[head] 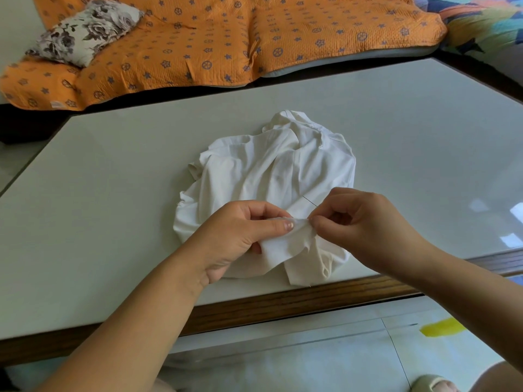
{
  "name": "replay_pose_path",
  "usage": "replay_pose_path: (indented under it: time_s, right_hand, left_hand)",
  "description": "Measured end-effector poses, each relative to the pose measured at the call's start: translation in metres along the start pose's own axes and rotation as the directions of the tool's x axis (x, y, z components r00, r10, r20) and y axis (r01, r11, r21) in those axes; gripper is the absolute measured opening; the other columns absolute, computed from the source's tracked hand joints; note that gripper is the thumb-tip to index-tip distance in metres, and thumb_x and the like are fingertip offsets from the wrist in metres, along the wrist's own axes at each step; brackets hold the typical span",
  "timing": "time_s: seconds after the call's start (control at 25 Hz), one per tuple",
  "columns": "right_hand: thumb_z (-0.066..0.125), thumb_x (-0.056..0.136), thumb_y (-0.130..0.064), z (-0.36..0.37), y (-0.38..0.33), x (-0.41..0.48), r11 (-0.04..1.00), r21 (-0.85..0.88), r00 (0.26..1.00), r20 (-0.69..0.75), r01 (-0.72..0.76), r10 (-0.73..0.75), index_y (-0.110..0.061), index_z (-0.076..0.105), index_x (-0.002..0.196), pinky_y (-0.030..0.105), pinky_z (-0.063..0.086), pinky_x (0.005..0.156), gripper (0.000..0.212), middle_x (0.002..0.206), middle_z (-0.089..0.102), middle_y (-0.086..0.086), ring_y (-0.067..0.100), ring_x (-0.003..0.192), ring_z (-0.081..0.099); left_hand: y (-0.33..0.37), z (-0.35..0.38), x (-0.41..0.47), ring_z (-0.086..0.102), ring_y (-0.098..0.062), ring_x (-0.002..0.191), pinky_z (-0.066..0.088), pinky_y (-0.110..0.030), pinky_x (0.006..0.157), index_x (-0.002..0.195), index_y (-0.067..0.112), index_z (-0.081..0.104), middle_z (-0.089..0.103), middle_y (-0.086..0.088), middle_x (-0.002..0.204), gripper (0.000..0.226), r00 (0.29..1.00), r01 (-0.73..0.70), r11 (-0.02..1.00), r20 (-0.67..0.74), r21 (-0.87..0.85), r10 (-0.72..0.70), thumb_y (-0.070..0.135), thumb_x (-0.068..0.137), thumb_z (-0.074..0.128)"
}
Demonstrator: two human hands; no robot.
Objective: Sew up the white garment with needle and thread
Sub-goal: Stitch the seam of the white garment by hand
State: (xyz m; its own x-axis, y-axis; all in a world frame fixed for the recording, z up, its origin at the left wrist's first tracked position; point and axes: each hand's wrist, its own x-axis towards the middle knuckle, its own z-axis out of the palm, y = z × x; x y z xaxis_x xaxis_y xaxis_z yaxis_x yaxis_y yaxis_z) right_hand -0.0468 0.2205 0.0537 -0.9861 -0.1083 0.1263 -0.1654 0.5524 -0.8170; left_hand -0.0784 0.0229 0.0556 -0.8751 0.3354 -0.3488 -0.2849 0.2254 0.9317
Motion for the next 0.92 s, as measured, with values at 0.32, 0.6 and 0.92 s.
replay_pose_path:
  time_s: [0.32, 0.6, 0.92]
  right_hand:
    - [0.071, 0.084, -0.033, 0.002, 0.000, 0.000, 0.998, 0.054, 0.998, 0.064, -0.025, 0.022, -0.025, 0.072, 0.075, 0.009, 0.040, 0.059, 0.012, 0.070, 0.059, -0.021, -0.002, 0.060, 0.054]
    - [0.060, 0.094, -0.026, -0.006, 0.005, 0.004, 0.996, -0.084, 0.991, 0.130, -0.005, 0.016, -0.030, 0.059, 0.074, 0.016, 0.044, 0.066, 0.020, 0.078, 0.060, -0.009, 0.008, 0.074, 0.057]
    - [0.061, 0.094, -0.023, -0.009, 0.008, 0.007, 0.990, -0.122, 0.988, 0.142, 0.073, -0.055, -0.031, 0.057, 0.073, 0.011, 0.040, 0.065, 0.022, 0.078, 0.057, -0.011, 0.003, 0.069, 0.053]
  left_hand:
    - [-0.002, 0.004, -0.001, 0.063, -0.007, 0.079, 0.049, -0.025, 0.071, 0.084, 0.019, 0.077, 0.072, 0.004, 0.081, 0.005, 0.999, -0.037, 0.999, 0.016, 0.037, 0.036, 0.016, 0.081, 0.074]
    - [-0.001, -0.008, 0.000, 0.059, -0.003, 0.065, 0.049, -0.020, 0.060, 0.082, 0.020, 0.076, 0.067, 0.010, 0.069, 0.004, 0.997, -0.081, 0.988, -0.008, 0.134, 0.083, 0.016, 0.082, 0.075]
    - [-0.002, -0.006, -0.002, 0.065, -0.008, 0.073, 0.052, -0.020, 0.061, 0.084, 0.025, 0.074, 0.072, 0.004, 0.078, 0.017, 0.990, -0.130, 0.955, -0.020, 0.265, 0.141, 0.011, 0.076, 0.081]
